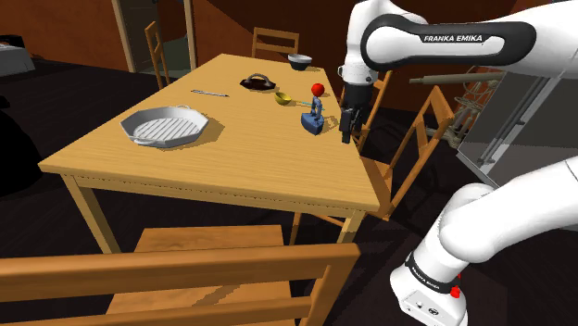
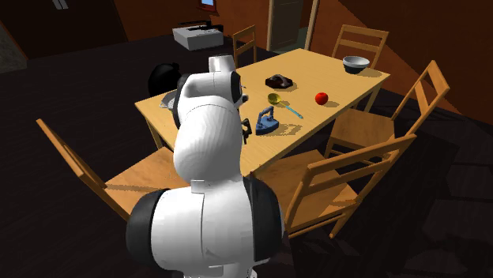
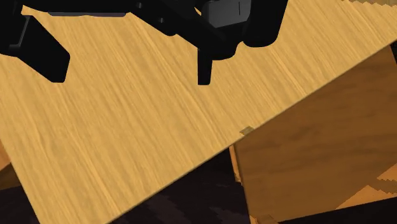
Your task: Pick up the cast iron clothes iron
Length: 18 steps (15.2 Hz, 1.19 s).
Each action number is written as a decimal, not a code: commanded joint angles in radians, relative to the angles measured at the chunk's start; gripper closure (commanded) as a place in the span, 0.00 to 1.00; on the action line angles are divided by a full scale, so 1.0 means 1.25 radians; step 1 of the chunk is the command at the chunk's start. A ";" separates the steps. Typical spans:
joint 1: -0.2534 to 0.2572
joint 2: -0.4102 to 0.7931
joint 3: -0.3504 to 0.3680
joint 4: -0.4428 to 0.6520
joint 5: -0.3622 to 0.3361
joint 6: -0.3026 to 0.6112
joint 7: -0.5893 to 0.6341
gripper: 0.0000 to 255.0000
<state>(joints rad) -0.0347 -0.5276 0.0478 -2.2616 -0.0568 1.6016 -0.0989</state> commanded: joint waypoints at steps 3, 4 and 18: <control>-0.026 0.120 -0.008 0.103 -0.016 0.025 0.033 0.00; -0.032 0.148 -0.011 0.129 -0.020 0.029 0.041 0.00; -0.098 0.547 -0.064 0.591 -0.053 -0.004 0.128 0.00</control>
<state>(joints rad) -0.1527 0.1120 -0.0269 -1.5770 -0.1221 1.6035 0.0531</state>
